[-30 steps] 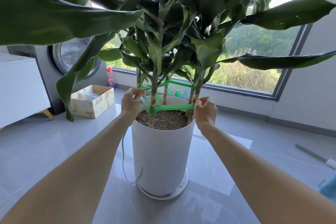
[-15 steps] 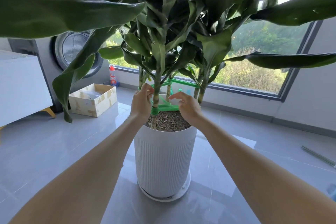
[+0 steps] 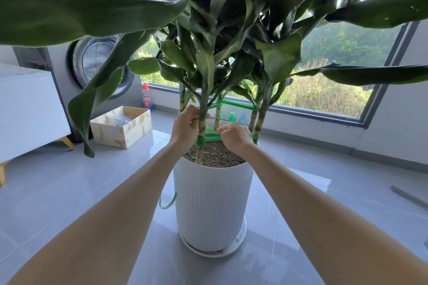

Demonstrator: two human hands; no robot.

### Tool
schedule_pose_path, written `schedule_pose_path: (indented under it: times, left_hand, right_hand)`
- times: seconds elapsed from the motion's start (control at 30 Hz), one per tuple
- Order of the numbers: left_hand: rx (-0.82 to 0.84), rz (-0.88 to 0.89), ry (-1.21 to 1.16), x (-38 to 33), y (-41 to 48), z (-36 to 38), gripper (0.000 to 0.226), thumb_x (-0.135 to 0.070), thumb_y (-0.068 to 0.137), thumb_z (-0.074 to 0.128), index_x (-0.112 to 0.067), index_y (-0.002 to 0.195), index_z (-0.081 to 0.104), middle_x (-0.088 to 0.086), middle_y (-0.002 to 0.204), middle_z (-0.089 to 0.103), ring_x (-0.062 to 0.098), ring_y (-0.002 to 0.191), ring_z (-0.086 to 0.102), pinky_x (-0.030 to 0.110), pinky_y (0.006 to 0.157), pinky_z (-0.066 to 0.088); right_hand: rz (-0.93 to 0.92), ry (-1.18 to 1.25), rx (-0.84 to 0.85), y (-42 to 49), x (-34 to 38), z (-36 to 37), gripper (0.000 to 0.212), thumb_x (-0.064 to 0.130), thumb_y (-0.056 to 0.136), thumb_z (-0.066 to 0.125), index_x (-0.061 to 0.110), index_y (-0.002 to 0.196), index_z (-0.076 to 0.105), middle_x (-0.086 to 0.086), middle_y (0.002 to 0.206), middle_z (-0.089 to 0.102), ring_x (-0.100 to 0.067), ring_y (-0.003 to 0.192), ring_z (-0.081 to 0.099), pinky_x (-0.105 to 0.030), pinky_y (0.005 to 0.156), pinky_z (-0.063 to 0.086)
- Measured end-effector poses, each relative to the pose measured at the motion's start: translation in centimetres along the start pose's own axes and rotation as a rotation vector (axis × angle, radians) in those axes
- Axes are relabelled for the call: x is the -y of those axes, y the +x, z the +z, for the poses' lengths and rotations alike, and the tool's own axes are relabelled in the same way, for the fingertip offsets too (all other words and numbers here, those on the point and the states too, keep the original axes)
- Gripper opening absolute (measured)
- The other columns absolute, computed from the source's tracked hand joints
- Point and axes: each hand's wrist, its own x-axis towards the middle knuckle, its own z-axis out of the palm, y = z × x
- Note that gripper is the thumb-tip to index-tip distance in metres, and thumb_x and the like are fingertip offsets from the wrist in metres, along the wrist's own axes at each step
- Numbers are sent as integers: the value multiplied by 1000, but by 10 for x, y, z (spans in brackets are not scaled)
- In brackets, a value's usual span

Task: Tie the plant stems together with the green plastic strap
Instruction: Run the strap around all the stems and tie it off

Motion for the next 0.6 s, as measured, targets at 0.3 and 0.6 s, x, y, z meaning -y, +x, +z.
schedule_pose_path:
  times: [0.3, 0.6]
  left_hand:
    - [-63, 60, 57, -1, -6, -7, 24, 12, 90, 45, -8, 93, 58, 8, 105, 68, 25, 105, 59, 27, 84, 44]
    - [-73, 29, 28, -7, -7, -10, 20, 11, 90, 47, -2, 99, 59, 10, 106, 67, 20, 102, 60, 24, 82, 43]
  right_hand:
    - [-161, 66, -47, -6, 2, -2, 60, -5, 78, 35, 36, 120, 48, -3, 124, 62, -27, 113, 46, -47, 107, 24]
    - [-96, -47, 25, -4, 8, 2, 56, 0, 82, 38, 29, 123, 63, -6, 136, 54, -28, 127, 39, -48, 116, 11]
